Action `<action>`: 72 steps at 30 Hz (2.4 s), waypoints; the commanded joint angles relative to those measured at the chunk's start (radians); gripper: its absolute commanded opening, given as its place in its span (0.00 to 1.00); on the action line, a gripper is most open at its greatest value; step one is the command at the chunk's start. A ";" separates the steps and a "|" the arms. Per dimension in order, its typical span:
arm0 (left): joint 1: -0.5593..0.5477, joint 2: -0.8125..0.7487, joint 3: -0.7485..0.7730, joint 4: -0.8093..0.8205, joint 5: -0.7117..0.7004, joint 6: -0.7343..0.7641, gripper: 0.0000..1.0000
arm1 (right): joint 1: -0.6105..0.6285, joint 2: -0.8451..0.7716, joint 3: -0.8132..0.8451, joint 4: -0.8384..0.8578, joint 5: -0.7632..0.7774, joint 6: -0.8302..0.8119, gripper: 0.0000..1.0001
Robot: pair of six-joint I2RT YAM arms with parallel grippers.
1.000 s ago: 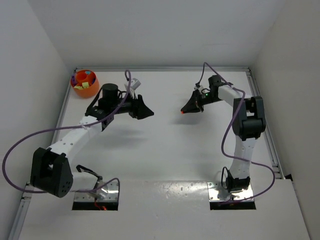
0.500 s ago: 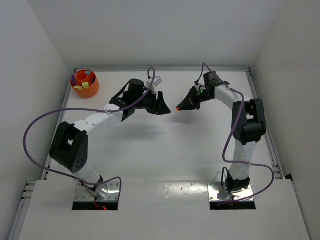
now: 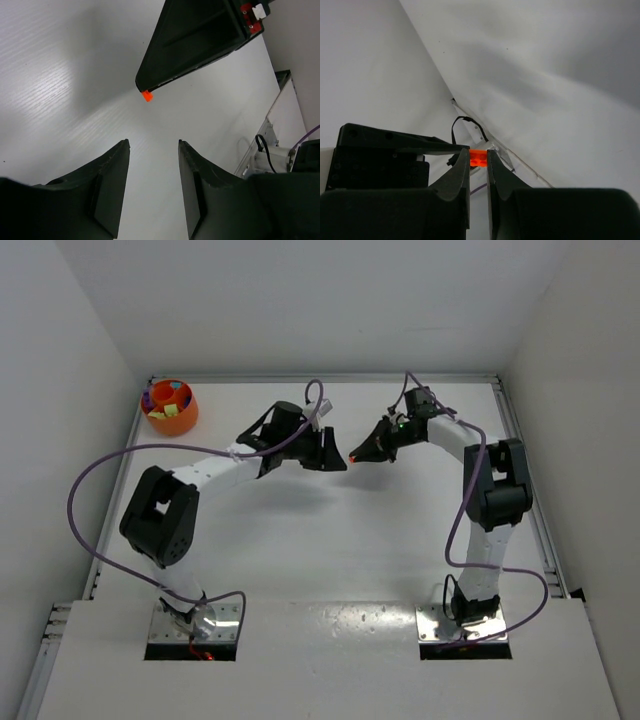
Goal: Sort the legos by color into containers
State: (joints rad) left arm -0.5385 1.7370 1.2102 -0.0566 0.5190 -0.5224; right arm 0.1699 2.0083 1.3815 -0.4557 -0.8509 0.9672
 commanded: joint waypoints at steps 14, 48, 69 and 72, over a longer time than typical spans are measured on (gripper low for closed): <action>-0.034 0.044 0.090 0.026 -0.020 -0.005 0.49 | 0.048 -0.074 -0.018 0.072 -0.051 0.057 0.00; -0.015 0.044 0.147 -0.012 -0.079 0.035 0.34 | 0.066 -0.103 -0.095 0.120 -0.060 0.077 0.00; 0.099 -0.112 0.066 -0.112 -0.089 0.157 0.00 | 0.000 -0.037 0.149 -0.065 0.076 -0.160 0.46; 0.249 -0.146 0.098 -0.193 -0.077 0.194 0.00 | -0.023 -0.016 0.243 -0.119 0.105 -0.240 0.49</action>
State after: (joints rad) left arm -0.4393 1.6703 1.2778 -0.1963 0.4519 -0.3801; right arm 0.1810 1.9839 1.5341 -0.4885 -0.8089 0.8509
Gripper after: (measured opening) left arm 0.067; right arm 0.480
